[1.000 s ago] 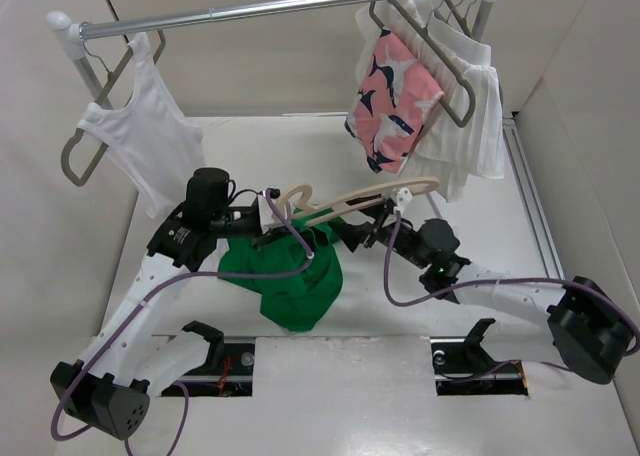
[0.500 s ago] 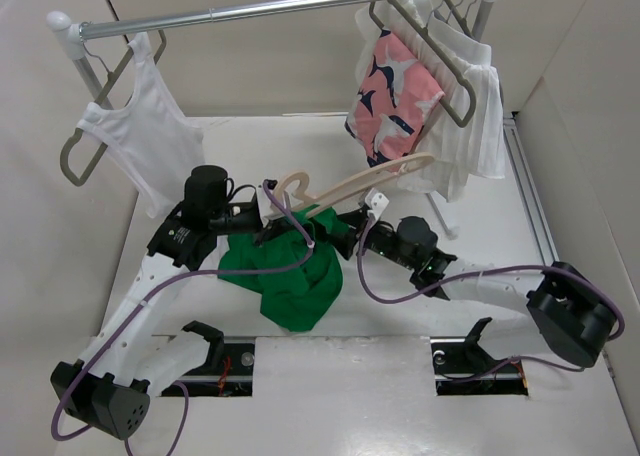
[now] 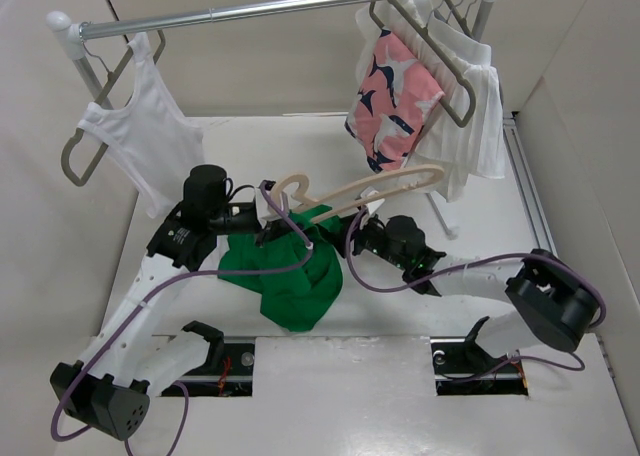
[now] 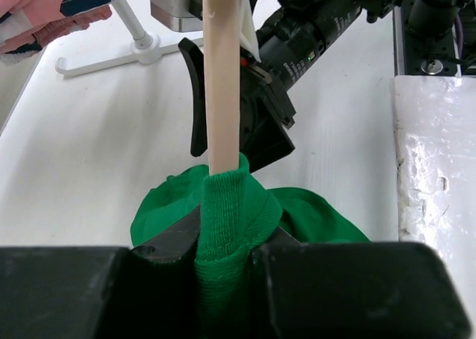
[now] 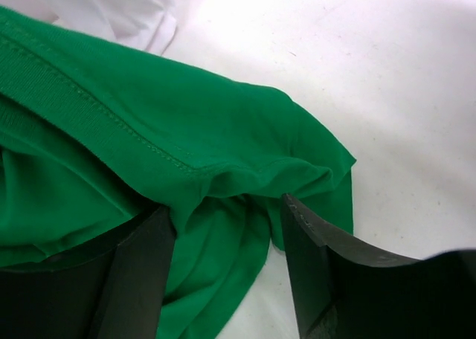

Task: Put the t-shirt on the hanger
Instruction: Place tshirt on hanger

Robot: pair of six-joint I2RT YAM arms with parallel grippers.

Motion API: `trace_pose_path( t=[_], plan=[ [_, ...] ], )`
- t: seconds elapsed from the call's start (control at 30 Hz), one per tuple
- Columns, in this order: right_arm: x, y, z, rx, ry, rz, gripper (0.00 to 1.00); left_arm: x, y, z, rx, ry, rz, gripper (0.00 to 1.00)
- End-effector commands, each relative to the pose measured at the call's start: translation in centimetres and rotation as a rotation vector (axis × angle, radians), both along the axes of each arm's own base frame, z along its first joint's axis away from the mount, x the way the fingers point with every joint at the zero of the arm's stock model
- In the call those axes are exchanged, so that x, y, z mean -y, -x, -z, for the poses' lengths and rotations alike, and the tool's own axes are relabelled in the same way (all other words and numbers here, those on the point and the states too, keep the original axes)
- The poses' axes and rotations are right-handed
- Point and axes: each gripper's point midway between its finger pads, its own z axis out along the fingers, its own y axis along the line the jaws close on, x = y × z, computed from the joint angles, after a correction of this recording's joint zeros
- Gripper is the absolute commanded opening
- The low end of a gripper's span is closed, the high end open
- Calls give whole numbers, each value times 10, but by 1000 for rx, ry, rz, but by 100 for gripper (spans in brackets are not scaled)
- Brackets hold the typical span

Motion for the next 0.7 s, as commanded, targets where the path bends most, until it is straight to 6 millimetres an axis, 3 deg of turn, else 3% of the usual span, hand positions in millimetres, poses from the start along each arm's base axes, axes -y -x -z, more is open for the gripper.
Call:
trace_pose_path(
  t=[0.0,0.07,0.1,0.13,0.17,0.23,0.27,0.33,0.4,0.47,0.5,0.57,0.6,0.63,0.67],
  plan=[
    [-11,-11,-38,52,-121,20,62,5,14,-18,28,62,62,0],
    [-14,-13,-28,32,-118,21,49,7,13,-18,31,72,68,0],
    [-16,-12,-27,24,-126,13,20,7,13,-20,28,79,65,0],
    [-13,-12,-23,13,-138,31,7,7,15,-22,18,85,61,0],
    [-8,-9,-14,-16,-150,46,0,7,15,-22,18,85,61,0],
    [0,-7,-18,9,-193,68,0,6,16,-20,5,81,61,0],
    [14,-5,-9,-23,-196,92,0,5,19,-17,23,71,67,0],
    [31,-6,-6,-37,-192,132,0,-1,22,0,4,12,61,0],
    [60,-5,0,-91,-136,213,0,-11,17,21,56,-79,43,0],
    [89,1,19,-152,-55,293,0,-30,7,50,46,-207,-39,0],
    [106,0,0,-115,-81,322,0,-38,5,61,52,-252,-52,0],
    [125,2,-6,-100,-57,355,0,-51,3,80,80,-350,-53,0],
    [139,5,3,-129,-10,385,0,-55,3,90,64,-376,-66,0],
    [147,6,-14,-85,-22,393,0,-58,-1,97,54,-398,-79,0],
    [149,10,-15,-84,-15,379,0,-62,-5,101,51,-425,-101,0]
  ],
)
